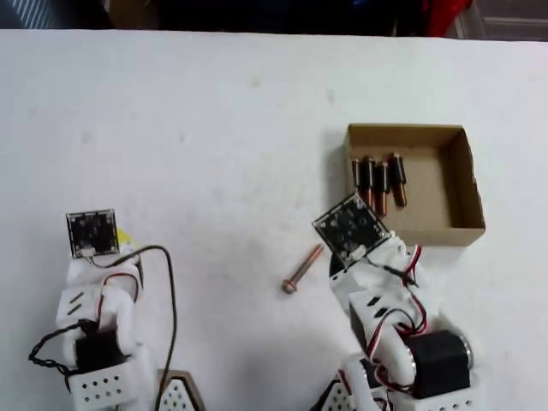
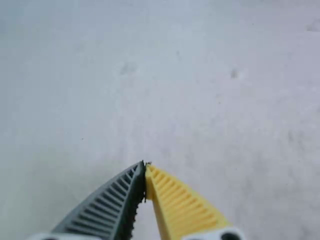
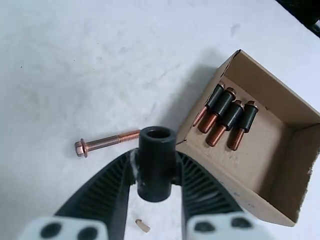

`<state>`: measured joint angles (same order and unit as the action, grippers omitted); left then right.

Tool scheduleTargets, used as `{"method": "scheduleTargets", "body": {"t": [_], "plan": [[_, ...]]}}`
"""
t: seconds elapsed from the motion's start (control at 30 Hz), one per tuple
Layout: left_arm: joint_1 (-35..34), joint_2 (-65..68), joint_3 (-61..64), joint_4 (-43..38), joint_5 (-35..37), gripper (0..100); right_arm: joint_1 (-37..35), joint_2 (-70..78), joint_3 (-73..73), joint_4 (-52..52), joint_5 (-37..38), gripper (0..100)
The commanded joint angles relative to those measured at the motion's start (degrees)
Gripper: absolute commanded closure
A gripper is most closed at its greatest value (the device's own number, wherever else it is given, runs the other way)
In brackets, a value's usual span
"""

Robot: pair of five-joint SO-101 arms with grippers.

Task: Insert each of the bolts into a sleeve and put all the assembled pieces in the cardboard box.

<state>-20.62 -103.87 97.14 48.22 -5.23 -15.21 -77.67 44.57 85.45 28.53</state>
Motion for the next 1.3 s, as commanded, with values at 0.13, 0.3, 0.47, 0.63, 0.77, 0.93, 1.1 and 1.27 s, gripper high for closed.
{"method": "scheduleTargets", "body": {"t": [0.13, 0.3, 0.47, 0.63, 0.77, 0.93, 1.1, 1.27], "plan": [[0.66, -0.57, -0.18, 0.44, -0.44, 97, 0.13, -5.85, 9.05, -10.42, -3.08, 97.5], [0.66, -0.57, -0.18, 0.44, -0.53, 97, 0.13, -6.55, 11.87, -16.92, -3.34, 97.5], [0.66, -0.57, -0.18, 0.44, -0.53, 97, 0.22, -6.64, 10.20, -20.09, -3.43, 97.5], [0.66, -0.57, -0.18, 0.44, -0.53, 97, 0.22, -6.64, 6.95, -19.91, -3.43, 97.5], [0.66, -0.57, -0.18, 0.44, -0.53, 97, 0.22, -7.52, 6.59, -17.71, -3.43, 97.5], [0.75, -0.57, -0.18, 0.53, -0.62, 97, 0.22, -16.31, 6.95, -17.27, -3.25, 97.5], [0.75, -0.57, -0.18, 0.53, -0.62, 97, 0.22, -19.38, 8.70, -17.27, -3.08, 97.5], [0.75, -0.57, -0.18, 0.53, -0.79, 97, 0.22, -19.74, 11.96, -19.65, -3.43, 97.5]]}}
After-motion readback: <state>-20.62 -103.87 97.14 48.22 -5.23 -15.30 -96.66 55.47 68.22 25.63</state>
